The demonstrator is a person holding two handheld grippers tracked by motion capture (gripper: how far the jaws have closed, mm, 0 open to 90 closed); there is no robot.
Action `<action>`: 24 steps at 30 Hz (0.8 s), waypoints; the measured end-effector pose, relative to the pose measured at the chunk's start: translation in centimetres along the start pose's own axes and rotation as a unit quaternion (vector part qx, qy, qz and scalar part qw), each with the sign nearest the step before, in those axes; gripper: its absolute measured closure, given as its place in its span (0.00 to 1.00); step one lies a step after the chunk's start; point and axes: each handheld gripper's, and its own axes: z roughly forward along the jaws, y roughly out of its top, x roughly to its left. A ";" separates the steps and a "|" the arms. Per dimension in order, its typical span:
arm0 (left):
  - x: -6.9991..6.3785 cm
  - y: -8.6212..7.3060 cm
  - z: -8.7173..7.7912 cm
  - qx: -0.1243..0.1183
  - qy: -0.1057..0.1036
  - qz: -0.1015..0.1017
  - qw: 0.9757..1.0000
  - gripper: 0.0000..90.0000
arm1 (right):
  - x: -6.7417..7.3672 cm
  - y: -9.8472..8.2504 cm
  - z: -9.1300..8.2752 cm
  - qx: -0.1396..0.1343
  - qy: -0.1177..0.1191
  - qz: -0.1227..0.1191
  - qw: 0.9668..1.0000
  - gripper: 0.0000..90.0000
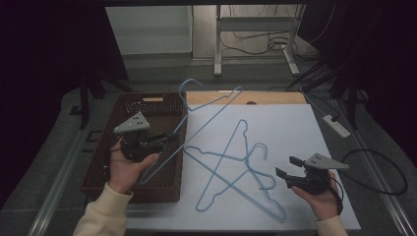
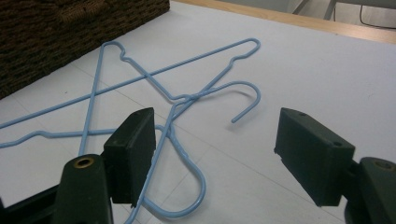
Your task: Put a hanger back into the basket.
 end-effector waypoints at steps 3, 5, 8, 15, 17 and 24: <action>0.9 0.0 -0.8 -0.001 0.010 -0.003 1.000 0.96 | 0.0 0.0 0.1 0.004 0.000 -0.001 1.000 0.33; 1.4 -0.1 -1.3 -0.001 0.018 -0.004 1.000 0.96 | 0.0 -0.1 0.1 0.006 0.001 0.000 1.000 0.33; 2.0 -0.3 -1.8 0.000 0.025 -0.005 1.000 0.96 | -0.1 -0.1 0.2 0.008 0.001 0.000 1.000 0.33; 3.7 -1.2 -3.7 0.009 0.049 -0.003 0.999 0.96 | -0.1 -0.2 0.2 0.011 0.005 0.003 1.000 0.33; 4.5 -1.7 -4.6 0.010 0.059 -0.007 0.998 0.96 | -0.1 -0.2 0.3 0.013 0.005 0.003 1.000 0.33; 6.9 -3.1 -6.6 0.004 0.083 -0.024 0.996 0.96 | -0.1 -0.2 0.4 0.015 0.005 0.001 1.000 0.33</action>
